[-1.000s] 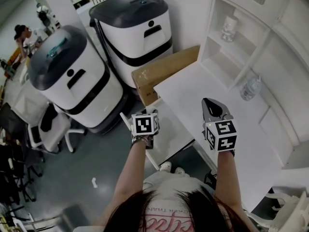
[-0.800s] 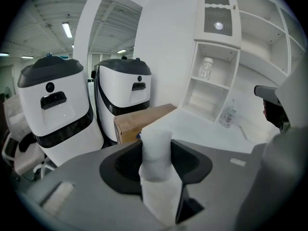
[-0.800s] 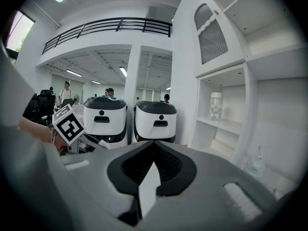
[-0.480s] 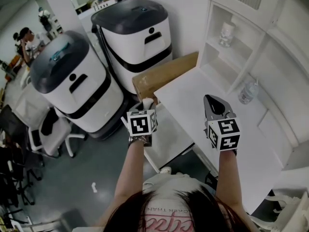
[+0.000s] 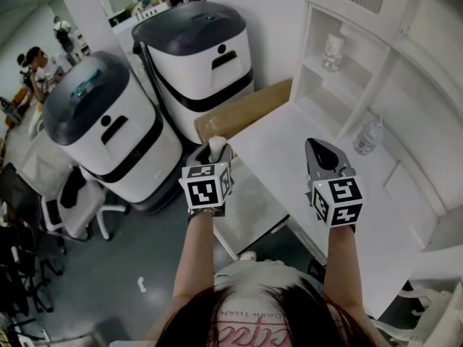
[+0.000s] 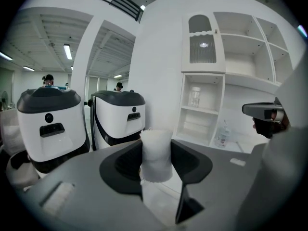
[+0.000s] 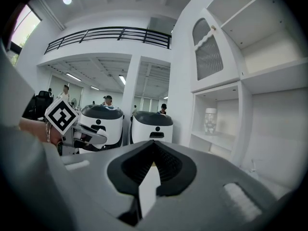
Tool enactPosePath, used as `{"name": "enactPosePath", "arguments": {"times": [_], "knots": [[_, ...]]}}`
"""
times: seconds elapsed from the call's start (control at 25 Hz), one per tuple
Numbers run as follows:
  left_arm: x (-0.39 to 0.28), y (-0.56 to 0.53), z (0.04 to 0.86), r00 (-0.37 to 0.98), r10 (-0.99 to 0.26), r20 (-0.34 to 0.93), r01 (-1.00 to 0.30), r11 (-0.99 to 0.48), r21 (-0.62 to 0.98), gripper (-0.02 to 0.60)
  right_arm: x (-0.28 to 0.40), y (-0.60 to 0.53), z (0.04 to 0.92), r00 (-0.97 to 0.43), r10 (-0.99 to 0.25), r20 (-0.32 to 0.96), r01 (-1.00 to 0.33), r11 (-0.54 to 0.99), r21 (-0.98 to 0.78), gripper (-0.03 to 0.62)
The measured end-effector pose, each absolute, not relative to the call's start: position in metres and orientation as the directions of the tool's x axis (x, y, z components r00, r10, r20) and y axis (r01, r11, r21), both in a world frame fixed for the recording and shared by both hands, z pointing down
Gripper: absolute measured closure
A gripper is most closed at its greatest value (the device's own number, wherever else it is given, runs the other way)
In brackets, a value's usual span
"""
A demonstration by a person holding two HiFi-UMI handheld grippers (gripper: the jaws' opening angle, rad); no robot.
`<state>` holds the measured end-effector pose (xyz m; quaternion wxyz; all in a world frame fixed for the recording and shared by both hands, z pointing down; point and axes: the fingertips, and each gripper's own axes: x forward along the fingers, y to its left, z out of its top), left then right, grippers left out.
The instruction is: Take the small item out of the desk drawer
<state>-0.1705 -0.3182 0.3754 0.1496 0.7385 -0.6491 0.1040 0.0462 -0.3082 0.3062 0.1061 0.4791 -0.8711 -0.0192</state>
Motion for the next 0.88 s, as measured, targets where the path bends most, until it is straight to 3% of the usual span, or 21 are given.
{"name": "enactPosePath", "arguments": {"times": [0.88], "knots": [[-0.159, -0.304, 0.246, 0.168, -0.984, -0.052, -0.985, -0.166, -0.054, 0.387, 0.069, -0.308, 0.237, -0.448, -0.894, -0.028, -0.886, 0.439, 0.150, 0.594]]}}
